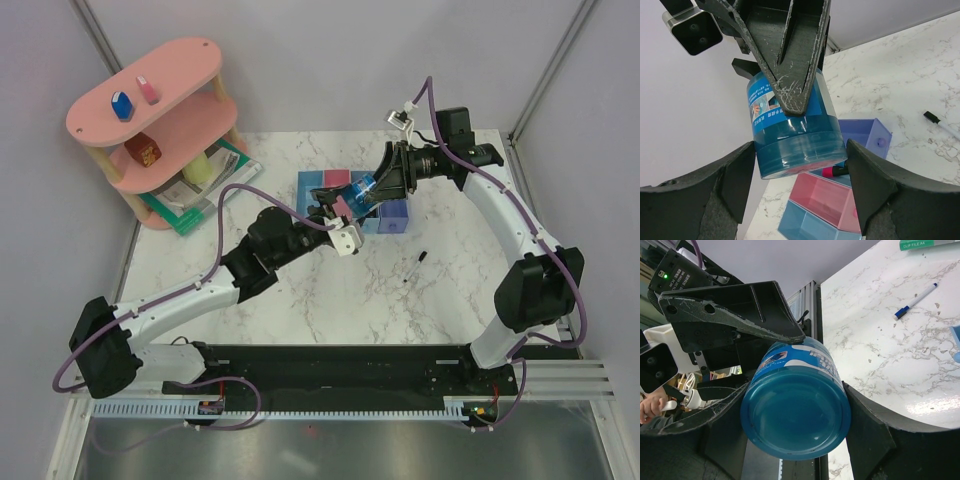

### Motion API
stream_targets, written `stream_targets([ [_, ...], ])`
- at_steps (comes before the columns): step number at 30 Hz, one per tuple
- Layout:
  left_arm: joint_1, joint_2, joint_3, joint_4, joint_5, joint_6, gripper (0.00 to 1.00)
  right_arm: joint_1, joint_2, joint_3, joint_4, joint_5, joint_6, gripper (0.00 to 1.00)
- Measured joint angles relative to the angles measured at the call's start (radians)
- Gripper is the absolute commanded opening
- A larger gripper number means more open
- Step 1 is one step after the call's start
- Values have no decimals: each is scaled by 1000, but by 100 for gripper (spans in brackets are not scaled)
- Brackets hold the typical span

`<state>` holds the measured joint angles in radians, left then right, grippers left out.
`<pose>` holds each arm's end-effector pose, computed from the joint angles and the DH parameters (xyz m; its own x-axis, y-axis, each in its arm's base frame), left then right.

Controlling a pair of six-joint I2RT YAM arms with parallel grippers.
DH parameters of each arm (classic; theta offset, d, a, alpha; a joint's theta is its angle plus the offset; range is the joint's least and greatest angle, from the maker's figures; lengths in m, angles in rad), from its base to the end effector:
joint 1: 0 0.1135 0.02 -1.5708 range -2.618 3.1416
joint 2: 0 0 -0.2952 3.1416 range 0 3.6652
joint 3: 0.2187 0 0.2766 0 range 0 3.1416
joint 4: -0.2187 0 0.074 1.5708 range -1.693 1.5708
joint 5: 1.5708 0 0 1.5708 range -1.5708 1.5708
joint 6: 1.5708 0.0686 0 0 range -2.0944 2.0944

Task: Sort the stationery into containers
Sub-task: Place the stationery in the storage box.

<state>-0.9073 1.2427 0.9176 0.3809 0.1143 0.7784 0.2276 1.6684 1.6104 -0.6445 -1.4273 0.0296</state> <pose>0.2044 -0.2741 0.3715 0.6233 0.3353 -0.7065 0.5831 0.4026 0.7056 0.3605 0.1532 0.3974 -0.6519 -0.1466 -0.7440 -0.7492 -0.0268 0.6618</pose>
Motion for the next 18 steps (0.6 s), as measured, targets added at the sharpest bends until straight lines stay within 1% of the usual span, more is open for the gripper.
stream_targets([
  [2, 0, 4, 1, 5, -1, 2, 71, 0, 0, 0, 0, 0, 0, 3],
  [4, 0, 7, 2, 9, -1, 2, 60, -1, 0, 0, 1, 1, 0, 4],
  [6, 0, 8, 2, 10, -2, 2, 51, -2, -1, 0, 2, 0, -1, 4],
  [7, 0, 8, 2, 10, -2, 2, 35, -2, -2, -1, 2, 0, -1, 5],
  [9, 0, 8, 2, 10, -2, 2, 22, -2, -3, -4, 3, 1, -1, 6],
  [10, 0, 8, 2, 10, -2, 2, 6, -2, -3, -5, 3, 1, -1, 8],
  [11, 0, 8, 2, 10, -3, 2, 2, -2, -3, -6, 4, 0, -1, 9],
  [13, 0, 8, 2, 10, -4, 2, 2, -2, -3, -6, 5, 0, -1, 15],
  [15, -2, 8, 2, 10, -7, 2, 2, -2, -3, -6, 6, 0, -1, 17],
  [18, -3, 8, 2, 10, -9, 2, 2, -2, -3, -6, 6, 0, -1, 26],
])
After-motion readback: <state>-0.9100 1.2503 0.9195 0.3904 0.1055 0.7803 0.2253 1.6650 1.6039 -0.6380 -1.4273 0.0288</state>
